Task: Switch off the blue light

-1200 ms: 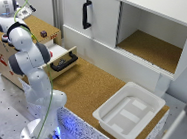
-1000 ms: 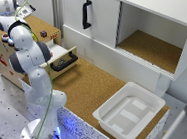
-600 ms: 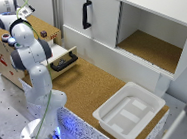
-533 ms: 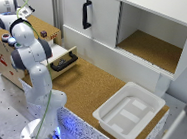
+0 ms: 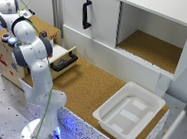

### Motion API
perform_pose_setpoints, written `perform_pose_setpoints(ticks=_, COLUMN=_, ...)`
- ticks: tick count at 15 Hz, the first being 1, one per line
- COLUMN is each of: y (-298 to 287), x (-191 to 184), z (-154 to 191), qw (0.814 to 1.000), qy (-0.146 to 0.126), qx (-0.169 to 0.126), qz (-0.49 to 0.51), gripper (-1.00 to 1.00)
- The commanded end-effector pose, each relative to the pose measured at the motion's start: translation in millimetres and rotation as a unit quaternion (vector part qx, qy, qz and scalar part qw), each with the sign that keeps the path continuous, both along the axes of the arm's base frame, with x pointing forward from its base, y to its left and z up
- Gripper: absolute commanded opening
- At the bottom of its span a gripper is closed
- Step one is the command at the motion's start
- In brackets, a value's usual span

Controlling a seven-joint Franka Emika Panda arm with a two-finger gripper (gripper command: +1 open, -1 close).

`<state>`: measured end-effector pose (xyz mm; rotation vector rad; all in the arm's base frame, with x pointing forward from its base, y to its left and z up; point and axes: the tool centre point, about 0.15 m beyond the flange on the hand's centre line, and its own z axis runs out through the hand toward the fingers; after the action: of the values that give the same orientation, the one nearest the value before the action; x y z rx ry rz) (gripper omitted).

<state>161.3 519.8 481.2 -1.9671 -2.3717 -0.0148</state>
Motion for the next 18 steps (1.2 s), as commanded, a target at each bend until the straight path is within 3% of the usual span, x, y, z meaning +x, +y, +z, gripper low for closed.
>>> perform_pose_setpoints(ticks=1, y=16.9, x=13.2, z=-18.5, qw=0.999, qy=0.015, qx=-0.040, qz=-0.005, gripper=-1.00)
perform_pose_setpoints(ticks=7, y=7.3, x=7.9, z=-45.4, qw=0.998, qy=0.035, qx=-0.058, qz=-0.018, gripper=-1.00)
perform_pose_setpoints(ticks=11, y=5.6, x=20.0, z=43.0, qw=0.997, qy=-0.047, qx=-0.028, qz=-0.045, gripper=-1.00)
perform_pose_setpoints(ticks=12, y=5.1, x=23.6, z=71.4, qw=0.997, qy=-0.054, qx=-0.021, qz=-0.048, gripper=-1.00)
perform_pose_setpoints(ticks=13, y=6.2, x=28.2, z=97.7, qw=0.997, qy=-0.070, qx=-0.022, qz=-0.039, gripper=1.00)
perform_pose_setpoints(ticks=15, y=5.0, x=37.6, z=118.8, qw=0.994, qy=-0.092, qx=-0.040, qz=-0.034, gripper=1.00)
perform_pose_setpoints(ticks=18, y=8.0, x=46.4, z=118.8, qw=0.993, qy=-0.108, qx=-0.046, qz=-0.028, gripper=1.00)
